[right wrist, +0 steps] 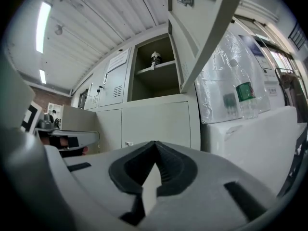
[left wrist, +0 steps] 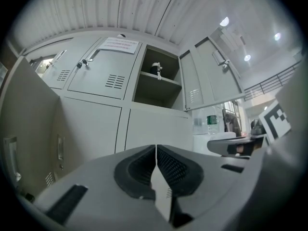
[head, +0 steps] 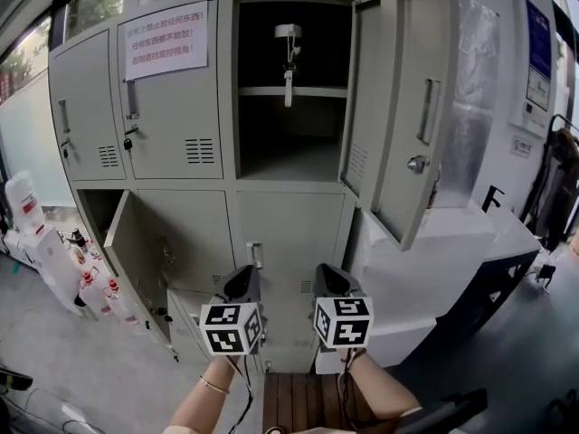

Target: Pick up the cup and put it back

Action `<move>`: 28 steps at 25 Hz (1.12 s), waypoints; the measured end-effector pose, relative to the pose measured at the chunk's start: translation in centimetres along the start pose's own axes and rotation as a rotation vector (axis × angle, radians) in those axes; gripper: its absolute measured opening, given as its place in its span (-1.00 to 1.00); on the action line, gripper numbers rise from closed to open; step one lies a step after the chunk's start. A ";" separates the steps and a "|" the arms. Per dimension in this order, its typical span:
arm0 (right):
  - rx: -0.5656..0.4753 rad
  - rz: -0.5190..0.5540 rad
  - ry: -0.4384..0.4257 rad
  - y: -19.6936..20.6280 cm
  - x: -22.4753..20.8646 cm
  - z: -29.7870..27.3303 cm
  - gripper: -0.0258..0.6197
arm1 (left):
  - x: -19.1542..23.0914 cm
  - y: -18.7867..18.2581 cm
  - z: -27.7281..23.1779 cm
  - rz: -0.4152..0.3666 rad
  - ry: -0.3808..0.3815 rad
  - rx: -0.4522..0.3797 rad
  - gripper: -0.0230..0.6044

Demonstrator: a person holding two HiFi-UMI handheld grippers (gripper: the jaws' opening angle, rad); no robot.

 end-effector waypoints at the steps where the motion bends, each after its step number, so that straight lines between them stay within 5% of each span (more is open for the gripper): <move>1: 0.005 -0.009 -0.004 0.2 0.0 -0.1 -0.95 | 0.1 0.1 0.0 0.005 -0.002 -0.001 -0.89; 28: 0.020 0.021 -0.011 0.7 2.5 -3.4 -0.95 | 3.2 1.2 -0.5 0.004 -0.011 0.013 -0.89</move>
Point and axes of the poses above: the fingertips, and each gripper's own axes: z backward along the fingers, x to its left, y out of its underside, the point moved 4 cm from there along z, backward along the fingers, and after that the axes turned 10 degrees about x, right-handed, at the moved point
